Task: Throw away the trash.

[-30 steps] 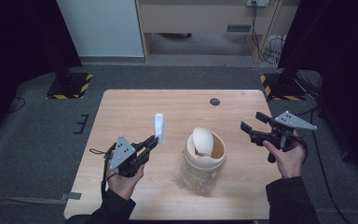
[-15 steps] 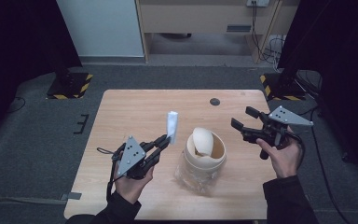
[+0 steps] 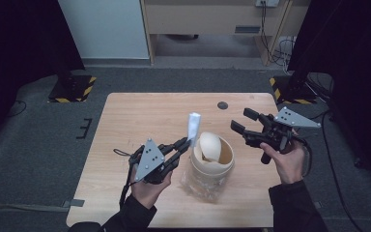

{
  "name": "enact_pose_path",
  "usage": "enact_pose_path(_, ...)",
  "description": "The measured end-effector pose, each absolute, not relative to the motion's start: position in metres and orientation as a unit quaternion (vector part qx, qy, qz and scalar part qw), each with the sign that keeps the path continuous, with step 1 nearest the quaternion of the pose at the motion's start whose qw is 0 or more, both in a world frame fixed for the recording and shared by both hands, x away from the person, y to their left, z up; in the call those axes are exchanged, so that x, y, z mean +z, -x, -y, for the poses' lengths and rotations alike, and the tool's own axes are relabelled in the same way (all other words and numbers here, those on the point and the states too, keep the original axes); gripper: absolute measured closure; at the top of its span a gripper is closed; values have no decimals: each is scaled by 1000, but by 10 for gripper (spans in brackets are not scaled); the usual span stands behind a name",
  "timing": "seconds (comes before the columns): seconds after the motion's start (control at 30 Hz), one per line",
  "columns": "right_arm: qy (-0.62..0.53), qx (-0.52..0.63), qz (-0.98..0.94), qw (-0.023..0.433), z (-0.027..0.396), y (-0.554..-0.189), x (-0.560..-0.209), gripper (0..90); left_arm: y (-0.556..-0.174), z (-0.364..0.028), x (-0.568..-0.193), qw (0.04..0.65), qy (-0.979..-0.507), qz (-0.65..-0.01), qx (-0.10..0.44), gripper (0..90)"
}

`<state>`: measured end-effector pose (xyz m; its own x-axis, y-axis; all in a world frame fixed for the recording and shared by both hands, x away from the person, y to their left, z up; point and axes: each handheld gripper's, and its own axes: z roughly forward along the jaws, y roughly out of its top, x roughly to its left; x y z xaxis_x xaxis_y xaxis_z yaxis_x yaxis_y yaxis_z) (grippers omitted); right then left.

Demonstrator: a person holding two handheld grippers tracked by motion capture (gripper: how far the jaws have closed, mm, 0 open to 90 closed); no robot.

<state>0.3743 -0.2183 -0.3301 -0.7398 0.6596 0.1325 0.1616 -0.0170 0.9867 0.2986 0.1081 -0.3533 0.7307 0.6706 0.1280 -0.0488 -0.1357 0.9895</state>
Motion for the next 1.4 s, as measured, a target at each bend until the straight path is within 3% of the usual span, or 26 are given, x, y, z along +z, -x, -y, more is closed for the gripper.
enact_pose_path(1.4, -275, 697, -652, 116, 205, -369, -316, 348, -304, -47, -355, 615, -722, -158, 275, 849)
